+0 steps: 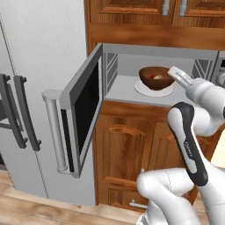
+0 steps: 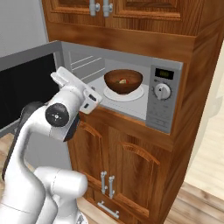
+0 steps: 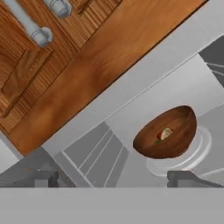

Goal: Place the bowl containing the bell pepper and mushroom in the microwave. Close the microwave door and press the start button to microwave the meal.

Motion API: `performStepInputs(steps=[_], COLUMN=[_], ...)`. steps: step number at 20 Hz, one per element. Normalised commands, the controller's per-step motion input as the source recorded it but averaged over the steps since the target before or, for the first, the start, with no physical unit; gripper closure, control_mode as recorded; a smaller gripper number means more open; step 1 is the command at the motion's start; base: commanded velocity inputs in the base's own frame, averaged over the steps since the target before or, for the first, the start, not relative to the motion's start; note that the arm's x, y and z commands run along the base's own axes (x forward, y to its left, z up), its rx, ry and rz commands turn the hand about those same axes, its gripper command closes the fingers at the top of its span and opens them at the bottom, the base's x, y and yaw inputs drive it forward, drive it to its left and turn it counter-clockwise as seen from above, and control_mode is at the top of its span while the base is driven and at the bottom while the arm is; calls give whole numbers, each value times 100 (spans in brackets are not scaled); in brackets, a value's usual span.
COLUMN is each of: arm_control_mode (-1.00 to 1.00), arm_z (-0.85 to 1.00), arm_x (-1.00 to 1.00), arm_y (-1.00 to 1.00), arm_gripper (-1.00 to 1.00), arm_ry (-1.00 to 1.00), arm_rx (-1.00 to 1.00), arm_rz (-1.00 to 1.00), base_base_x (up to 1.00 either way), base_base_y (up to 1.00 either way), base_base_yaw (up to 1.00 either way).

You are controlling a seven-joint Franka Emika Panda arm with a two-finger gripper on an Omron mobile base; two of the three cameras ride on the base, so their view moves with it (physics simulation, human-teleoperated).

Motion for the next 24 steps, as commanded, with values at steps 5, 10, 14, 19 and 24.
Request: performStepInputs(steps=[5,10,14,19,24], arm_control_mode=[-100,-100,-100,-100,-100], arm_z=[7,5,15,2,-29], arm_x=[-100,-92,-77,-91,-90], arm_y=[61,60,49,33,39], arm_gripper=[-100,-100,-100,-100,-100], arm_ry=[33,32,29,11,-3], arm_rx=[-44,-51,-59,-63,-54], arm_rz=[8,8,9,13,15], base_base_x=[0,0,0,0,0], base_base_y=[0,0,0,0,0], base_base_yaw=[0,0,0,0,0])
